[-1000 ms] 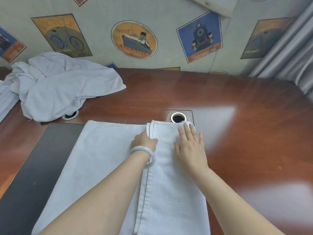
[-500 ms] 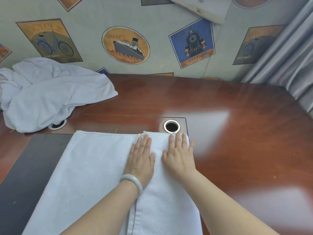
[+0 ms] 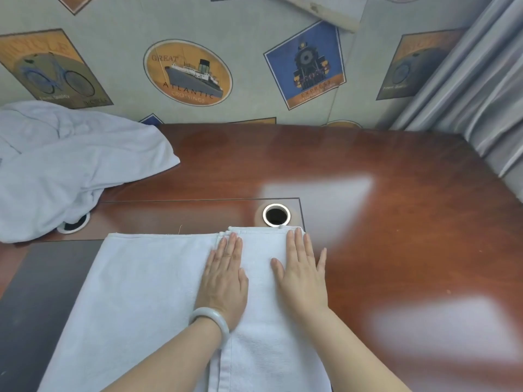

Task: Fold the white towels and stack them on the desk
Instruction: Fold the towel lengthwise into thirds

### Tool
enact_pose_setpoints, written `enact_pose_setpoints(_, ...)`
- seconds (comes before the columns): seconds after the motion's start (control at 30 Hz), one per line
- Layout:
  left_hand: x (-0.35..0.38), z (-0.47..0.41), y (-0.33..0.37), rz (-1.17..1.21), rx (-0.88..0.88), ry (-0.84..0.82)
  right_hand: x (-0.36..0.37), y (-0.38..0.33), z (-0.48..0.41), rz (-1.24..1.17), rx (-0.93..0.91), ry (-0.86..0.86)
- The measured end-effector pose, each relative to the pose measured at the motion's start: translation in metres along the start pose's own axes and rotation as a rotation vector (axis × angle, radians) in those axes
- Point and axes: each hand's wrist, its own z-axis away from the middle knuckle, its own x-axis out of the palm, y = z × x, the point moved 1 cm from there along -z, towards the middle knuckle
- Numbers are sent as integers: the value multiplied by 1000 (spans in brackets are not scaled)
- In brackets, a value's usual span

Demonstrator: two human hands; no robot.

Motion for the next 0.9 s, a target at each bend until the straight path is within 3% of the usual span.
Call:
enact_pose_setpoints(0.07, 0, 0, 1, -4, 2, -10, 10, 3, 2, 13, -8, 86)
enact_pose_setpoints(0.27, 0, -1, 3, -36, -37, -31, -1, -12, -3, 138, 49, 110)
enact_pose_setpoints(0.43, 0, -3, 2, -62, -31, -49, 10, -12, 70, 143, -199, 90)
enact_pose_setpoints(0.67, -5, -3, 7, -57, -61, -140, 20, -4, 78, 126, -134, 94)
enact_pose_setpoints(0.73, -14, -8, 10, -44, -84, -231, 20, -5, 77, 154, -107, 67)
enact_pose_setpoints(0.8, -35, -4, 13, 50, -108, -322, 15, -9, 80, 191, -59, 64)
enact_pose_setpoints(0.9, -72, 42, 14, 250, -267, -261, 11, -16, 111, 211, -73, 106)
